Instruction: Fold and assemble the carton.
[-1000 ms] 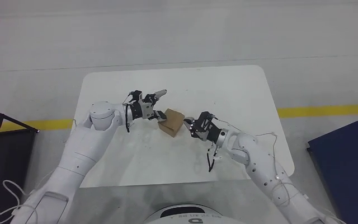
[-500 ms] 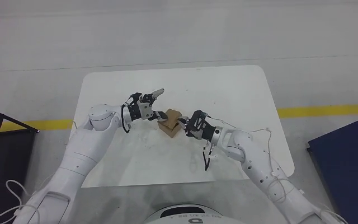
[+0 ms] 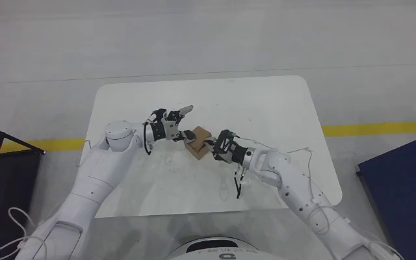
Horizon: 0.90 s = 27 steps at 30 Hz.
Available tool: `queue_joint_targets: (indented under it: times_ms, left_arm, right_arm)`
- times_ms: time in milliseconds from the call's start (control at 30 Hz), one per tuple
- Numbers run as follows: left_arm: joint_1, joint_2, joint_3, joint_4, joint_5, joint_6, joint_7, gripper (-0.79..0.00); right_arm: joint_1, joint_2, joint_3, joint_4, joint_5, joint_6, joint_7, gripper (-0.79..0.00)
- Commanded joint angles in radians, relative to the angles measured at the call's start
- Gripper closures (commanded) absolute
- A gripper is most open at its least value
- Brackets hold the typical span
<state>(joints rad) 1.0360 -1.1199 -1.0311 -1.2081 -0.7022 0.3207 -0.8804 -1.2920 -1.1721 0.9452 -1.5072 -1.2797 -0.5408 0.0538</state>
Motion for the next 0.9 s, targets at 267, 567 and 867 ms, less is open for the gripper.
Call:
queue_joint_targets:
  times_ms: [267, 567, 867]
  left_arm:
    - [-0.004, -0.006, 0.015, -0.007, 0.020, 0.007, 0.011, -0.785]
    - [-0.006, -0.010, 0.020, -0.008, 0.030, 0.009, 0.014, -0.785]
    - [-0.002, -0.010, 0.007, -0.012, 0.021, 0.005, 0.014, -0.785]
  right_arm:
    - [-0.025, 0.008, 0.006, -0.067, -0.086, 0.031, 0.072, 0.000]
    - [-0.051, 0.015, 0.013, -0.138, -0.151, 0.054, 0.161, 0.000]
    - [-0.085, 0.022, 0.067, -0.144, -0.047, 0.034, 0.121, -0.243]
